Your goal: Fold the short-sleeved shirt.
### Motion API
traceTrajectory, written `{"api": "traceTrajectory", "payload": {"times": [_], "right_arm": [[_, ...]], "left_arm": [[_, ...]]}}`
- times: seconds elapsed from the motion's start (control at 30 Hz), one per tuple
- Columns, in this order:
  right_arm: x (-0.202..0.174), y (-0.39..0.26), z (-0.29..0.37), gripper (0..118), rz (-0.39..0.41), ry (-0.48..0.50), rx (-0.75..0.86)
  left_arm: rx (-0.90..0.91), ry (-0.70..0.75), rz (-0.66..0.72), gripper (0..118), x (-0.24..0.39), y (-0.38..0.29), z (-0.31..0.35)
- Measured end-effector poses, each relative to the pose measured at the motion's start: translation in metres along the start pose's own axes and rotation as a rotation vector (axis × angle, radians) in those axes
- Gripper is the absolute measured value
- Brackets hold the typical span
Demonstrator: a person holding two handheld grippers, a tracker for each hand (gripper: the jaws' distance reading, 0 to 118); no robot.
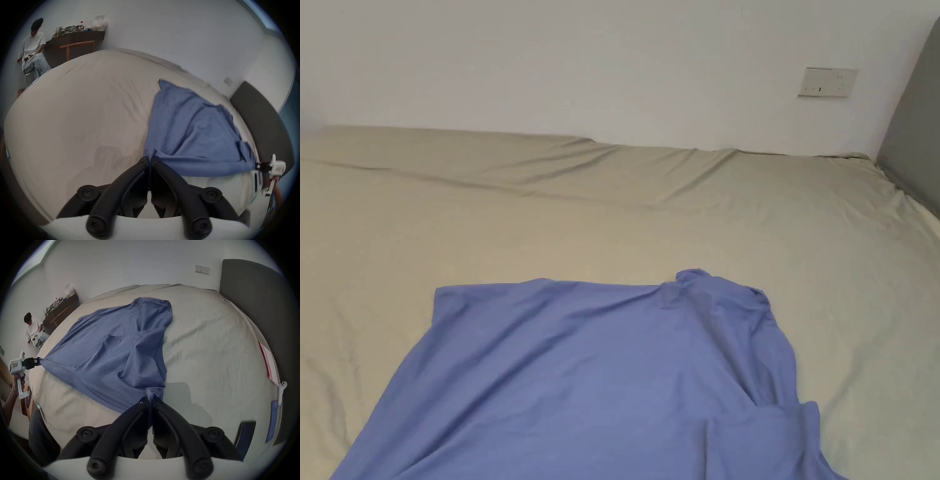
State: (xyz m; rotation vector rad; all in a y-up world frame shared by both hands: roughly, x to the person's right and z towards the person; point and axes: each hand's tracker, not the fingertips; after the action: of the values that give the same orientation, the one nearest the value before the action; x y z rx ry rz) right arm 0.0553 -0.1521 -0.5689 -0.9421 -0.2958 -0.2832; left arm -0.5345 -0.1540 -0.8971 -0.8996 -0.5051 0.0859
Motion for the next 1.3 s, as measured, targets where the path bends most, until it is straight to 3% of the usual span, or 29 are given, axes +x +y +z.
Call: {"api": "traceTrajectory", "payload": {"times": [0.3,0.63,0.73,0.8,0.83,0.87,0.9,0.93,1.07,1.2,1.23,1.3], "right_arm": [[0.007,-0.104,0.036,14,-0.094,0.018,-0.114],[-0.002,-0.145,0.043,14,-0.088,0.017,-0.116],[-0.006,-0.145,0.033,14,-0.075,0.001,-0.110],[-0.008,-0.146,0.040,27,-0.052,-0.008,-0.066],[-0.009,-0.147,0.044,58,-0.027,-0.018,-0.057],[-0.011,-0.148,0.050,80,0.000,-0.021,-0.064],[-0.012,-0.148,0.056,91,0.049,-0.013,-0.092],[-0.014,-0.150,0.063,93,0.040,-0.010,-0.079],[-0.029,-0.148,0.074,93,0.010,0.001,-0.021],[-0.035,-0.151,0.038,97,-0.040,0.042,-0.046],[-0.035,-0.154,0.030,97,-0.046,0.039,-0.058],[-0.036,-0.162,0.023,89,-0.073,0.021,-0.038]], "left_arm": [[-0.130,0.031,0.078,3,-0.016,-0.109,0.055],[-0.114,0.042,-0.050,3,-0.004,-0.125,0.074],[-0.117,0.045,-0.033,3,-0.005,-0.124,0.065],[-0.127,0.049,-0.028,6,-0.014,-0.130,0.056],[-0.124,0.050,-0.033,24,-0.014,-0.130,0.058],[-0.127,0.049,-0.039,55,-0.013,-0.128,0.061],[-0.128,0.043,-0.047,91,-0.016,-0.128,0.064],[-0.119,0.020,-0.054,116,-0.019,-0.129,0.067],[-0.017,0.003,-0.064,116,-0.015,-0.124,0.073],[-0.150,0.009,-0.110,115,0.008,-0.124,0.045],[-0.168,0.010,-0.124,108,0.010,-0.127,0.042],[-0.185,-0.028,-0.142,73,0.011,-0.136,0.036]]}}
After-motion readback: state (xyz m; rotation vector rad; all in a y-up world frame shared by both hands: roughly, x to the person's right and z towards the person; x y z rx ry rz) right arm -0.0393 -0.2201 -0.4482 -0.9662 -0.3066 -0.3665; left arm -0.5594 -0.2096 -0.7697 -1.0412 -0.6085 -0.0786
